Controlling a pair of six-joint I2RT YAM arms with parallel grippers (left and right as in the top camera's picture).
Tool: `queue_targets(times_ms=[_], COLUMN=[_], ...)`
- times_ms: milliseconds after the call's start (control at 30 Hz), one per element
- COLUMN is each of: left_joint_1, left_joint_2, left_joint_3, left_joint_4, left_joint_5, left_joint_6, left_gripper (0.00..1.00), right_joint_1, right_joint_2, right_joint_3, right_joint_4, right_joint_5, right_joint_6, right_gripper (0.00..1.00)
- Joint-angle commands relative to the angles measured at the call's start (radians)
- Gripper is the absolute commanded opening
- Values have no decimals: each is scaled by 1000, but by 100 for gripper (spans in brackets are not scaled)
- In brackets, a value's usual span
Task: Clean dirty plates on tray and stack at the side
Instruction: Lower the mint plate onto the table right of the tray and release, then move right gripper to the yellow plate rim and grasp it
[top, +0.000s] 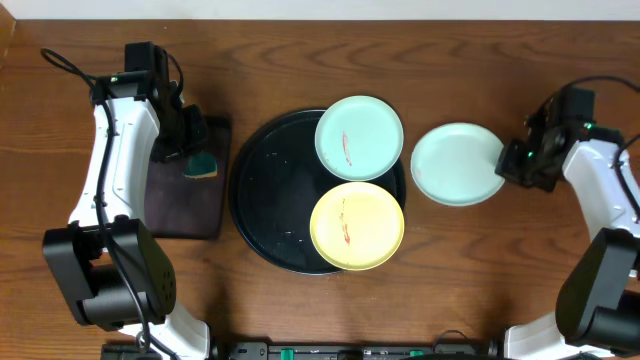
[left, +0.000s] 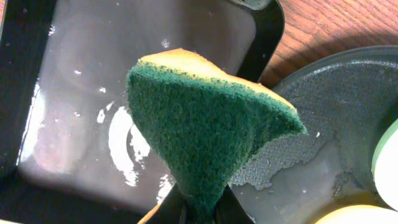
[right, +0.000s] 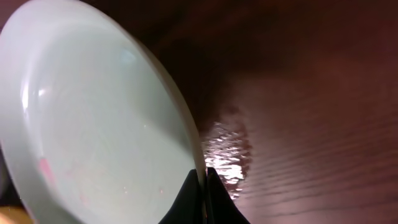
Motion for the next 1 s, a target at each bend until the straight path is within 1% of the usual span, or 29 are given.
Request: queue_targets(times_ms=[0, 233, 300, 400, 433, 533, 700, 800, 867, 967], left_joint_1=[2, 2, 2, 2, 2, 1, 1, 0, -1, -2], left_joint_2=[-8, -8, -8, -8, -8, -8, -8, -8, -8, -8], left_joint_3=[15, 15, 15, 15, 15, 15, 15, 15, 15, 15], left_joint_4=[-2, -2, -2, -2, 0, 2, 2, 2, 2, 2], left_joint_5=[-10, -10, -10, -10, -10, -10, -10, -10, -10, -10], left_joint_6=[10, 9, 9, 9, 9, 9, 10, 10, 10, 9], left_gripper=[7, 7, 7, 7, 7, 7, 8, 8, 7, 7], right_joint_1=[-4, -2, -2, -2, -2, 4, 58, 134, 190, 283], right_joint_2=[-21, -21, -21, -22, -22, -22, -23, -23, -23, -19], right_joint_3=[-47, -132, -140, -135, -129, -80, 74, 154, 164, 151], right_joint_4=[42, 148, 151, 147, 138, 77, -109, -198, -213, -223], right_joint_5=[79, 75, 75, 62, 45, -5, -27, -103, -129, -129], right_joint_6=[20, 20, 19, 11, 8, -18, -39, -68, -67, -65], right_gripper=[1, 1, 8, 24, 28, 35, 37, 42, 48, 51])
